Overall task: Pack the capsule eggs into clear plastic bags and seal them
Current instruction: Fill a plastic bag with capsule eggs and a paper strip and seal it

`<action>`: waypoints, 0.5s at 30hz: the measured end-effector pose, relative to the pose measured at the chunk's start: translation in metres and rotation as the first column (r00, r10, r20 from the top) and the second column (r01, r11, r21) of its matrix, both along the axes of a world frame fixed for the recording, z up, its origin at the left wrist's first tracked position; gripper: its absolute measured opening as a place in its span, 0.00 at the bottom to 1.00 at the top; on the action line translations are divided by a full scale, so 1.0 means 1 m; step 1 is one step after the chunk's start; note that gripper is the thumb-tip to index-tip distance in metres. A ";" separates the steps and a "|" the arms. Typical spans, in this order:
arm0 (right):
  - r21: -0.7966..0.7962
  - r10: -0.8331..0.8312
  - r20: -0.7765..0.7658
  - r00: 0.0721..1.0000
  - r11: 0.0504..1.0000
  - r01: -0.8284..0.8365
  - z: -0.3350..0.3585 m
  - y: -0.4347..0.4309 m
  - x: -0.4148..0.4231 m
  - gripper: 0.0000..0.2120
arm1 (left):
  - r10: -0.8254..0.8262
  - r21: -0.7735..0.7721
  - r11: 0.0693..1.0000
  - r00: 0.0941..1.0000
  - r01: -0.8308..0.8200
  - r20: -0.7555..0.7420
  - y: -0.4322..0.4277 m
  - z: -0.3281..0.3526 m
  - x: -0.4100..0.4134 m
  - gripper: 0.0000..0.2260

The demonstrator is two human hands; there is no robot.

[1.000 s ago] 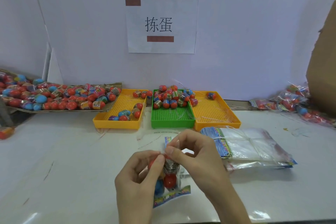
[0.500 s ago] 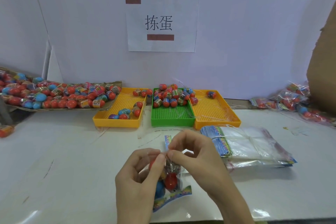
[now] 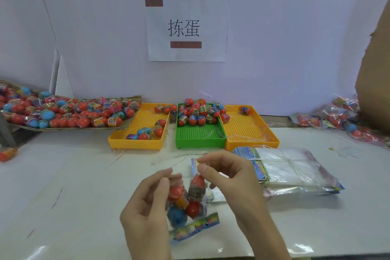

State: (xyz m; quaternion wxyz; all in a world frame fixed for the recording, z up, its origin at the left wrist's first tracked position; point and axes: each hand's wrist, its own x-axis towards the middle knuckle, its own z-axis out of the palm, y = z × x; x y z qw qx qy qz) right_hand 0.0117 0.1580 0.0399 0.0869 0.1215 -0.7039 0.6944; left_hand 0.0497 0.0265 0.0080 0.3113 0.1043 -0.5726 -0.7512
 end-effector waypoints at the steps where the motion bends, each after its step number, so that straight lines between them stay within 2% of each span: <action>1: -0.013 0.004 0.000 1.000 1.000 -0.004 0.000 0.000 0.000 0.08 | 0.007 0.011 1.000 1.000 -0.007 0.002 0.001 0.001 0.000 0.11; 3: -0.030 0.014 0.002 1.000 0.999 -0.014 0.001 -0.001 0.001 0.07 | 0.031 0.050 0.998 1.000 -0.031 0.000 0.003 0.005 0.001 0.05; 7: -0.051 -0.022 -0.012 1.000 0.998 0.021 0.000 -0.004 0.001 0.07 | 0.090 0.109 0.990 0.996 -0.087 -0.024 0.004 0.007 0.002 0.06; 10: -0.080 0.021 -0.021 1.000 0.997 -0.023 -0.001 -0.006 0.002 0.07 | 0.127 0.125 0.985 0.990 -0.119 -0.059 0.005 0.006 0.002 0.07; 15: -0.109 0.036 -0.033 0.999 0.993 -0.039 0.002 -0.007 0.003 0.05 | 0.109 0.180 0.979 0.992 -0.096 -0.059 0.004 0.013 0.004 0.06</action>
